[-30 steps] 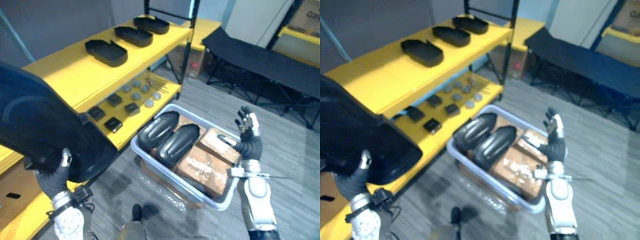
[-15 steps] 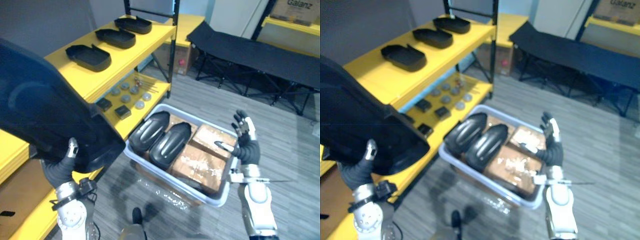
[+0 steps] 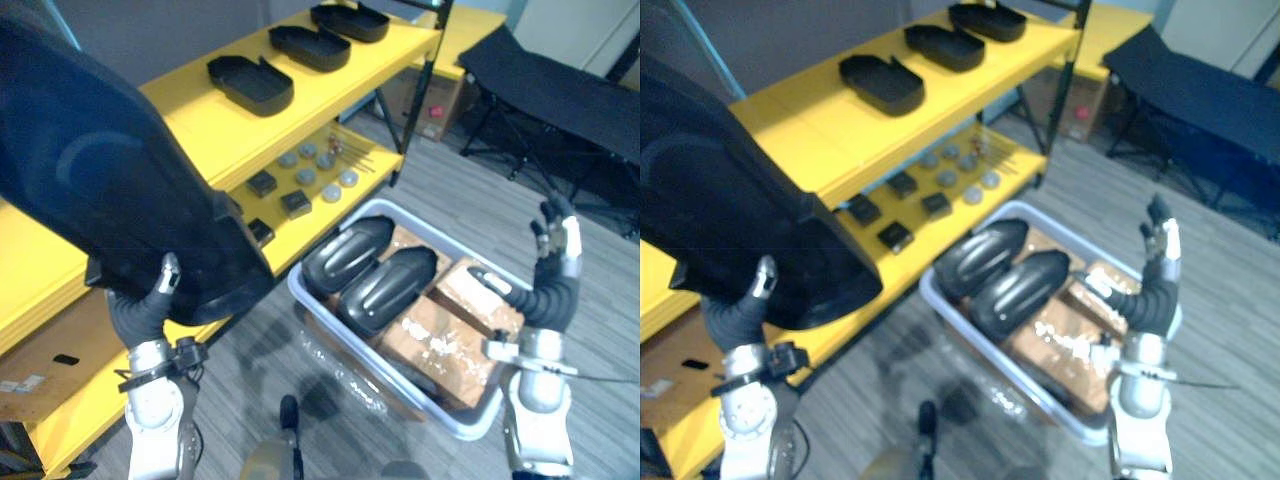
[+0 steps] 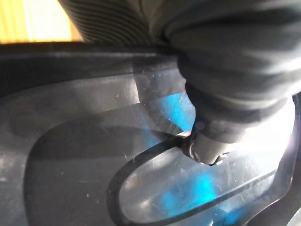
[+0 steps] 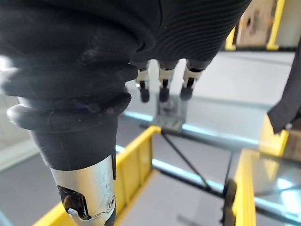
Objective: Walk over and take plastic housings, then place them on the shelf
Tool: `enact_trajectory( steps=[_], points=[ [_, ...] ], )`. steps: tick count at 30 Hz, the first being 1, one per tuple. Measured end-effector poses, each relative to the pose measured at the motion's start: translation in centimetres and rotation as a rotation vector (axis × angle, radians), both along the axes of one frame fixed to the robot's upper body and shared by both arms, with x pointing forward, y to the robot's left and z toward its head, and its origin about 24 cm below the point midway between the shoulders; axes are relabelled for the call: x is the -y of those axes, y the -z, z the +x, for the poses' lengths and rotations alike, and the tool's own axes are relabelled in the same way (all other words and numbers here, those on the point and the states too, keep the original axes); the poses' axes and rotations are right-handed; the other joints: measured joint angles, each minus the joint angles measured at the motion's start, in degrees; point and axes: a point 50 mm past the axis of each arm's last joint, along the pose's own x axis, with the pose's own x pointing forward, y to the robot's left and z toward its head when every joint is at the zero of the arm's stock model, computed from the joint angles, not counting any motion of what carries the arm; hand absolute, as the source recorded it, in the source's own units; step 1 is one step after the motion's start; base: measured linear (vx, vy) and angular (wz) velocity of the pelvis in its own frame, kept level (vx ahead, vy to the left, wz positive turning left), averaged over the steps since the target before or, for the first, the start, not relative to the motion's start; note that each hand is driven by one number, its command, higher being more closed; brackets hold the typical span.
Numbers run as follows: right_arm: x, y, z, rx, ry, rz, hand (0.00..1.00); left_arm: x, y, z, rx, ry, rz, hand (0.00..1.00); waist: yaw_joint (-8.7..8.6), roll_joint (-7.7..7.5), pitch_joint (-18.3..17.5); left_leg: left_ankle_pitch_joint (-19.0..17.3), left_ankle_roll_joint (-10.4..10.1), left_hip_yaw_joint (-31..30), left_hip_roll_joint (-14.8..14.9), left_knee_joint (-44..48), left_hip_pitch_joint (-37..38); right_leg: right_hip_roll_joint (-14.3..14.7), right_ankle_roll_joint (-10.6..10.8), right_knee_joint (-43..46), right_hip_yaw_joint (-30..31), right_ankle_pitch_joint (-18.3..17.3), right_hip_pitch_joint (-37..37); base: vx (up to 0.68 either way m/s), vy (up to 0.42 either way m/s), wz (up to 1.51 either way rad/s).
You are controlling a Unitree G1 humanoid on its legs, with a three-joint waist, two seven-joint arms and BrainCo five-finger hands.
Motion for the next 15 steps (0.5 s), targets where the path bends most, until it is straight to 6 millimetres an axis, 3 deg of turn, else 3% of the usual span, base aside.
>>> enact_trajectory(
  steps=[3,4,6,7,8,9,10,11,12,13,15],
  points=[
    [0.2,0.1,-0.2,0.016,0.013,0.025,0.0,0.0,0.1,-0.1,0.005,-0.024,-0.027,1.0,0.03,0.48,0.98,-1.24,-0.27,1.09,-0.07,1.56,-0.69,-0.29,-1.3,-1.81,-0.06,-3.17,0.75,-0.12,-0.038,-0.17],
    [0.2,-0.1,-0.4,0.037,0.01,0.027,0.0,0.1,0.1,-0.1,0.008,-0.038,-0.034,1.0,-0.49,0.96,1.49,-1.21,-0.34,1.11,-0.05,2.19,-1.42,-0.37,-0.01,-1.63,-0.25,-4.94,0.31,-0.18,-0.029,0.21],
    [0.2,-0.1,-0.6,0.057,0.01,0.052,0.0,0.1,0.2,-0.2,0.004,-0.047,-0.028,1.0,-1.49,0.9,2.03,-2.64,1.1,1.23,0.24,4.99,-3.09,-0.86,-0.74,-0.62,-0.89,-5.83,-0.15,-0.14,0.008,0.25],
    [0.4,-0.2,-0.8,0.079,0.025,0.069,0.0,0.1,-0.1,-0.2,0.011,-0.054,-0.005,1.0,-1.2,0.88,2.04,-5.87,3.54,2.38,0.59,12.71,-5.9,-1.2,-1.32,0.26,-0.82,-6.37,-0.61,0.0,0.056,0.01],
    [0.3,-0.2,-0.8,0.096,0.037,0.09,0.0,0.0,-0.4,-0.3,0.023,-0.056,0.005,1.0,-0.63,0.48,2.22,-10.63,4.19,4.48,0.24,20.91,-7.65,-2.13,-2.21,1.04,-1.12,-7.19,-0.1,0.05,0.067,-0.09],
    [0.3,-0.1,-0.9,0.097,0.045,0.103,0.0,-0.1,-0.4,-0.3,0.026,-0.054,0.009,1.0,-0.43,-0.13,2.38,-13.2,4.55,6.06,-0.34,24.44,-7.42,-2.9,-2.49,1.54,-1.62,-7.37,0.65,0.15,0.127,-0.01],
    [0.3,0.1,-1.1,0.096,0.061,0.12,0.0,0.0,-0.5,-0.3,0.029,-0.05,0.011,1.0,-0.3,0.11,1.94,-18.59,5.12,8.05,-1.39,26.77,-5.65,-3.21,-2.11,7.27,-1.47,-7.1,0.83,0.18,0.12,0.1],
    [0.2,0.1,-1.2,0.1,0.062,0.128,0.0,0.0,-0.4,-0.4,0.029,-0.047,0.013,1.0,-0.37,0.77,1.89,-20.93,5.12,7.37,-1.37,26.41,-5.14,-3.92,-2.68,14.14,-1.37,-6.43,-1.82,0.21,0.156,0.65],
    [-0.2,0.5,-1.3,0.096,0.064,0.162,0.0,0.1,-0.8,-0.1,0.042,-0.027,0.031,1.0,-2.02,-0.39,2.48,-21.47,5.51,4.92,-2.73,25.57,-3.92,-5.24,-6.21,26.1,1.68,-2.35,-7.11,0.2,0.092,0.86],
    [-0.8,0.7,-1.2,0.089,0.047,0.177,0.0,0.1,-0.8,-0.1,0.037,-0.013,0.046,1.0,-2.28,-1.69,2.79,-21.43,5.55,3.67,-3.35,23.32,-1.77,-4.96,-6.02,32.44,4.55,-2.48,-10.92,0.19,0.062,0.86],
    [-1.7,0.6,-1.0,0.084,0.004,0.155,0.0,0.2,-0.6,-0.2,0.023,0.0,0.041,1.0,-2.16,-1.73,2.83,-20.95,6.35,1.69,-3.48,20.36,1.43,-2.0,-5.76,30.17,5.33,-5.72,-13.22,0.24,0.02,0.55]
  ],
)
